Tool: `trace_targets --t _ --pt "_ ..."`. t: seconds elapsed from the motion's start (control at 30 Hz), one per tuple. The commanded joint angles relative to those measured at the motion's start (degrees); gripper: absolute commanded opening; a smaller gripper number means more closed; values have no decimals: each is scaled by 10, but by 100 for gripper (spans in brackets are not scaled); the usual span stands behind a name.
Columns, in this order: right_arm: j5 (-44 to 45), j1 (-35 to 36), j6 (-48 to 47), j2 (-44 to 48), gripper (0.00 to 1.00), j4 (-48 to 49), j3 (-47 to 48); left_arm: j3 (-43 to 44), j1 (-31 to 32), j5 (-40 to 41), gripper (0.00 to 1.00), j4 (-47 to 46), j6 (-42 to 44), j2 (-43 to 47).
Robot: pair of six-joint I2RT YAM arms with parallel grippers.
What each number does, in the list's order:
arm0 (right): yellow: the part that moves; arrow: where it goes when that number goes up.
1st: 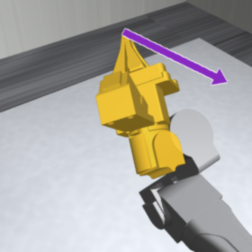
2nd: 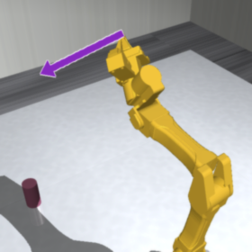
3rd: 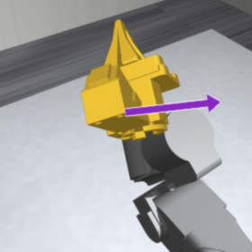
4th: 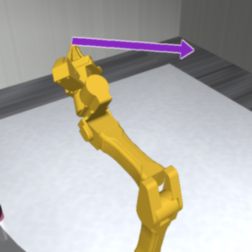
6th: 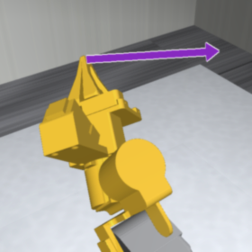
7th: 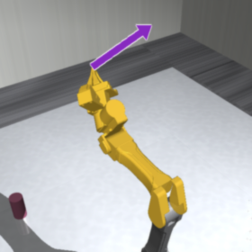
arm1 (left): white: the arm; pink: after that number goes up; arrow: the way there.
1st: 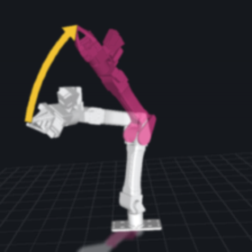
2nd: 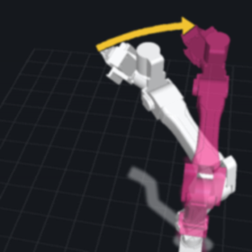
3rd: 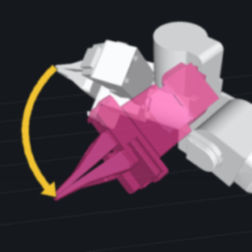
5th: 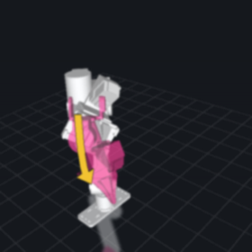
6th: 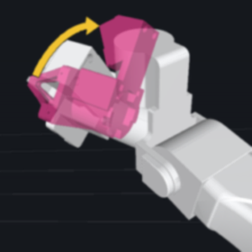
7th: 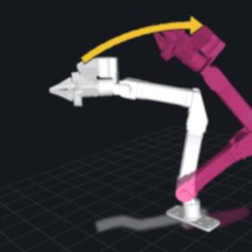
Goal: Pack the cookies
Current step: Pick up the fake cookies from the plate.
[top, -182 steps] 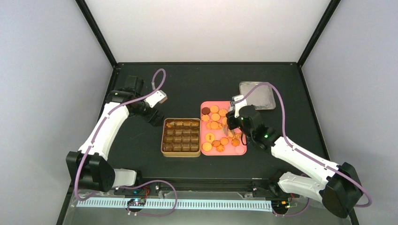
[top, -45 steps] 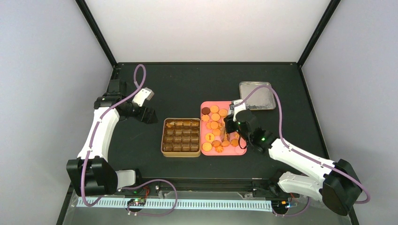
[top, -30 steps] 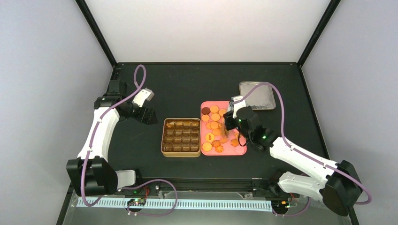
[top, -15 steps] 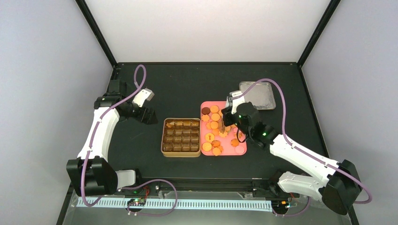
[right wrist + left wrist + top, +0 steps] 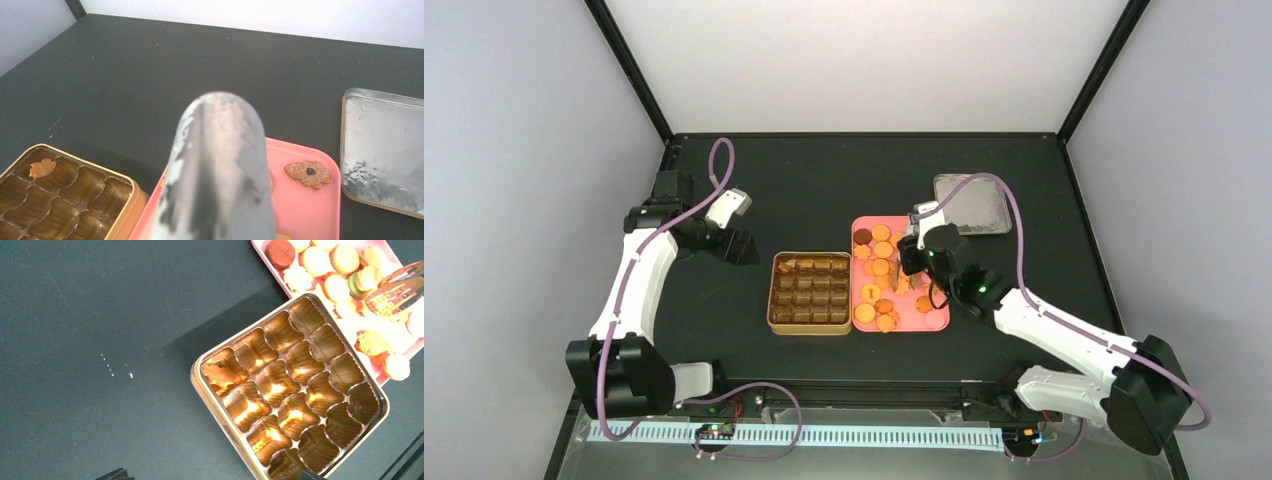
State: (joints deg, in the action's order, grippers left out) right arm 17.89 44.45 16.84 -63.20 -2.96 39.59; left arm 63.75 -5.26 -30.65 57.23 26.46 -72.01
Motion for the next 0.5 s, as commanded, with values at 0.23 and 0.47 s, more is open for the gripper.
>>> trace_targets --t 0.23,0.47 --pt "13 -3 6 -35 36 68 1 20 -5 -13 90 17 11 4" --pt "1 -5 6 -51 38 79 -13 20 -5 -14 89 18 12 4"
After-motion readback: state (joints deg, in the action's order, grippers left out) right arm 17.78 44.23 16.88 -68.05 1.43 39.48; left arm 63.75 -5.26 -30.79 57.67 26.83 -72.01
